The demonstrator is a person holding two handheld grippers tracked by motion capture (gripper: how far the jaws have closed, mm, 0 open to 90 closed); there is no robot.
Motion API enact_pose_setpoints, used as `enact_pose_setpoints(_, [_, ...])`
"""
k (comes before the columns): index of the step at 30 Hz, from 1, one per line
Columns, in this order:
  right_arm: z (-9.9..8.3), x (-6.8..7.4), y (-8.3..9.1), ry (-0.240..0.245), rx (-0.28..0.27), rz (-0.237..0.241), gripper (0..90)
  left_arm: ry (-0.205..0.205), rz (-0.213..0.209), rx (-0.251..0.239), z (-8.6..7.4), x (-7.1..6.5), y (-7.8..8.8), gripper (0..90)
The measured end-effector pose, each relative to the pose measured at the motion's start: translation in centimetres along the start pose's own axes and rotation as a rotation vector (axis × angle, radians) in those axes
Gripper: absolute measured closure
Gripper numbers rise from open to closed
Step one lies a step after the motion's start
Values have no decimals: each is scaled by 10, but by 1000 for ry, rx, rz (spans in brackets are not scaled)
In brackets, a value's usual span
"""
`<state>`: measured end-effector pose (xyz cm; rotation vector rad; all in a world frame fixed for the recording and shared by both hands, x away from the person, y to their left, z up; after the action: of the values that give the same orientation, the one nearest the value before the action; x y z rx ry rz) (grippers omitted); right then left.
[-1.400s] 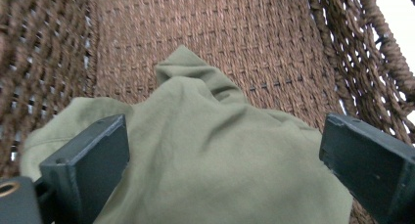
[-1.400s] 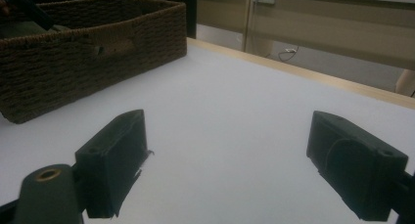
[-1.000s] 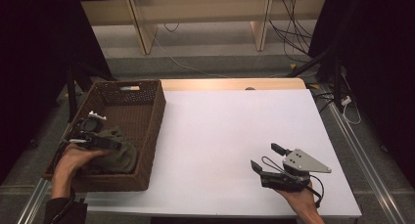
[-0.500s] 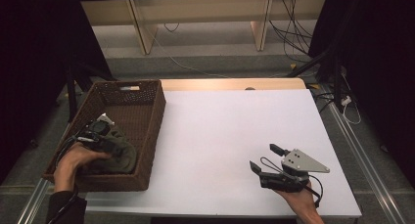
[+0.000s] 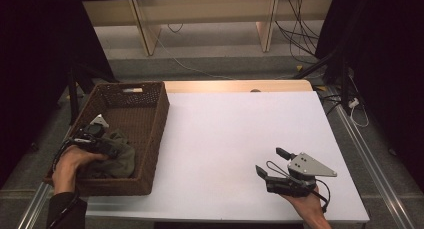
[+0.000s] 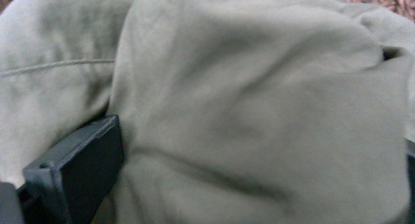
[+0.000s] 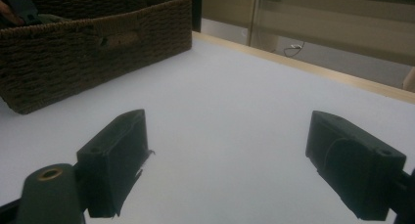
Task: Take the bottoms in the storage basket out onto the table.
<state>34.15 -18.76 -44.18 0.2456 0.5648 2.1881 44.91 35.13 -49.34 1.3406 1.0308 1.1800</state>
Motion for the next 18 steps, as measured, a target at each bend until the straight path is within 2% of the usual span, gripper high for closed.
enact_pose_setpoints(5, [0, 1, -1, 3, 3, 1, 168, -20, 6, 20, 4, -4, -11, 0])
enact_pose_setpoints(7, [-1, 1, -1, 6, 7, -1, 170, -46, 9, 24, 6, -4, -12, 0])
enact_pose_setpoints(13, [-1, 2, -2, 1, 6, 3, 173, -80, 4, 76, 15, -5, -21, 0])
enact_pose_setpoints(16, [-1, 1, -2, 2, 4, 1, 174, -73, -25, 56, 16, -4, -20, 93])
enact_pose_setpoints(18, [-1, 1, -2, 2, 4, 1, 174, -53, -39, 30, 17, 0, -19, 178])
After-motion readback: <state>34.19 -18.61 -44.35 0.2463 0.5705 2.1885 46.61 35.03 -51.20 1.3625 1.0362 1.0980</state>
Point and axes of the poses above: each handheld gripper's, and its own axes: y roughly backward along the jaws, z roughly out of its top, x roughly to its left, the point moved 6 cm from there along -y, roughly forward along the jaws, and after that the axes turned 9 degrees about x, right-handed, at the moved point
